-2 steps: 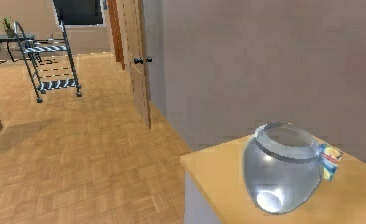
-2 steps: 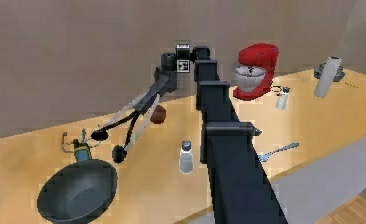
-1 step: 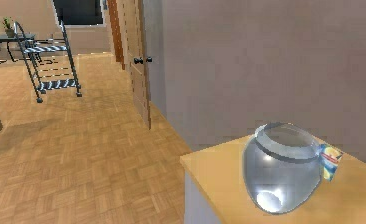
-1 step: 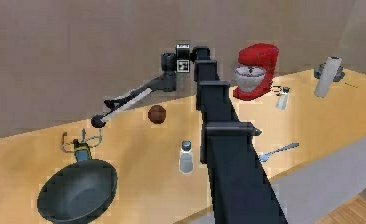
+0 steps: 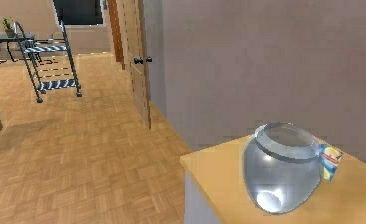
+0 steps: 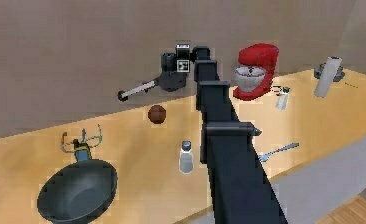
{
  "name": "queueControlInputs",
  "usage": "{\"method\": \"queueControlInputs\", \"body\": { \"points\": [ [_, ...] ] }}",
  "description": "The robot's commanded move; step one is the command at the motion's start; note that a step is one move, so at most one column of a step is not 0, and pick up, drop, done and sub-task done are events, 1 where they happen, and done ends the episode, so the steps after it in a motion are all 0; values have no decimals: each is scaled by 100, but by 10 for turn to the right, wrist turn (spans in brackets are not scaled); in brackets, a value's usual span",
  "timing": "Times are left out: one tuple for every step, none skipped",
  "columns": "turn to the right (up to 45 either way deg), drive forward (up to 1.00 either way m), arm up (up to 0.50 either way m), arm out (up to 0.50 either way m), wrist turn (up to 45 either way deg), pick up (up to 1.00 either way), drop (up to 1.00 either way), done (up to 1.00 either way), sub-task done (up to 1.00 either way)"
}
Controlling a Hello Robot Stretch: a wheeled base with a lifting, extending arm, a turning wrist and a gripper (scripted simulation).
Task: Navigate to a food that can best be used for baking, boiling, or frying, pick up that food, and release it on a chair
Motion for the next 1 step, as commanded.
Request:
{"method": "queueControlInputs", "body": {
  "points": [
    [0, 0, 0, 0, 210, 0, 0, 0, 0]
  ]
}}
